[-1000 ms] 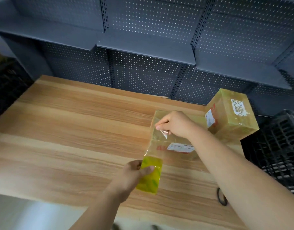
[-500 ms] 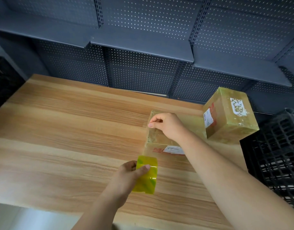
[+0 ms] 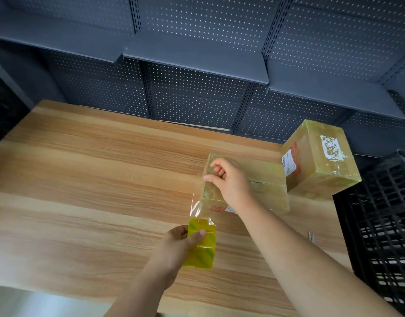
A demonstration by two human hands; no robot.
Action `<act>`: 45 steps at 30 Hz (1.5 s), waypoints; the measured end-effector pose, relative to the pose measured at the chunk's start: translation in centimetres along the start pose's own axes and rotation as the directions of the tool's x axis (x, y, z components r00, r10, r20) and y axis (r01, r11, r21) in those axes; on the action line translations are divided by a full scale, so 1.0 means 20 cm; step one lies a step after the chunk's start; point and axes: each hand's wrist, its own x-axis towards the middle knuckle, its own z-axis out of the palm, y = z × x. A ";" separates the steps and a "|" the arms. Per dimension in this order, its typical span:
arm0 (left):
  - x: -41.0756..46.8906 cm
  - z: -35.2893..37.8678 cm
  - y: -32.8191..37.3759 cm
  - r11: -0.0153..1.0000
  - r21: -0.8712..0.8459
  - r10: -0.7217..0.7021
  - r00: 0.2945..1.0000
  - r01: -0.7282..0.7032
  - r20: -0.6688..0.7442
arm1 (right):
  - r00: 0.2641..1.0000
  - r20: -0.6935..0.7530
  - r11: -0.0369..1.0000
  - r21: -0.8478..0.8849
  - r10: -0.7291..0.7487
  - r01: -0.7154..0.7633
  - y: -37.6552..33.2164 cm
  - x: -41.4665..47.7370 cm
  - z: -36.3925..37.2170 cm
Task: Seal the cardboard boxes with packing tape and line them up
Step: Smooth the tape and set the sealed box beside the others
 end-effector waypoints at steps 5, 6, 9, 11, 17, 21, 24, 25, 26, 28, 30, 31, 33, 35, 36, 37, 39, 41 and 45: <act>0.02 0.00 0.00 0.999 -0.018 -0.030 0.999 0.030 -0.015 | 0.990 -0.130 0.999 0.001 -0.049 0.050 -0.01 -0.08 -0.06; 0.02 0.00 0.00 0.999 -0.017 -0.034 0.999 0.034 -0.015 | 0.973 -0.168 0.987 -0.076 -0.155 0.144 0.00 -0.12 -0.07; 0.03 0.00 -0.01 0.999 -0.012 -0.039 0.999 0.039 -0.004 | 0.937 -0.022 0.907 -0.256 -0.350 0.333 0.01 -0.21 -0.04; 0.03 -0.01 -0.02 0.999 0.006 -0.036 0.999 0.036 0.002 | 0.929 0.232 0.852 -0.379 -0.289 0.360 0.00 -0.23 0.00; 0.02 -0.05 -0.04 0.999 0.049 -0.016 0.995 0.011 0.098 | 0.911 0.391 0.723 -0.592 -0.129 0.356 0.01 -0.21 0.04; 0.02 -0.04 -0.06 0.996 0.086 0.011 0.992 -0.022 0.128 | 0.915 0.392 0.704 -0.623 -0.096 0.341 0.00 -0.19 0.04; 0.01 -0.02 -0.04 0.991 0.126 0.035 0.996 -0.045 0.080 | 0.904 0.394 0.771 -0.520 -0.164 0.366 -0.04 -0.20 -0.02; 0.00 -0.01 -0.03 0.988 0.144 0.043 0.997 -0.052 0.064 | 0.930 0.306 0.833 -0.445 -0.205 0.330 -0.04 -0.23 -0.06; 0.01 0.00 -0.02 0.987 0.150 0.047 0.998 -0.053 0.048 | 0.962 0.147 0.895 -0.357 -0.228 0.267 -0.01 -0.28 -0.11; 0.02 0.01 -0.02 0.990 0.140 0.028 1.000 -0.028 -0.002 | 0.954 -0.270 0.975 -0.212 -0.127 0.069 0.13 -0.47 -0.20; 0.01 0.03 -0.01 0.991 0.132 0.000 0.998 0.008 -0.060 | 0.830 -0.521 0.957 -0.078 0.199 -0.279 0.39 -0.72 -0.28; 0.02 0.03 -0.01 0.993 0.118 -0.014 0.997 0.024 -0.082 | 0.746 -0.553 0.887 -0.030 0.370 -0.462 0.54 -0.84 -0.31; 0.04 0.04 -0.03 0.994 0.108 -0.006 0.995 0.017 -0.099 | 0.605 -0.540 0.693 -0.055 0.585 -0.719 0.80 -1.05 -0.33; 0.04 0.06 -0.03 0.995 0.097 0.015 0.995 -0.006 -0.096 | 0.574 -0.501 0.554 -0.207 0.648 -0.806 0.96 -1.18 -0.34; 0.03 0.06 -0.03 0.995 0.093 0.027 0.995 -0.019 -0.094 | 0.583 -0.482 0.524 -0.268 0.654 -0.809 1.00 -1.20 -0.34; 0.03 0.07 -0.02 0.995 0.096 0.042 0.996 -0.034 -0.083 | 0.576 -0.467 0.508 -0.276 0.671 -0.816 1.01 -1.21 -0.34; 0.01 0.08 -0.02 0.993 0.098 0.069 0.995 -0.061 -0.077 | 0.546 -0.440 0.490 -0.243 0.713 -0.837 1.01 -1.19 -0.34; 0.02 0.09 -0.02 0.992 0.095 0.090 0.993 -0.082 -0.077 | 0.534 -0.404 0.455 -0.280 0.743 -0.845 1.02 -1.16 -0.33; 0.04 0.07 -0.05 0.991 0.104 0.090 0.990 -0.079 -0.105 | 0.438 -0.384 0.342 -0.294 0.813 -0.892 1.06 -1.10 -0.35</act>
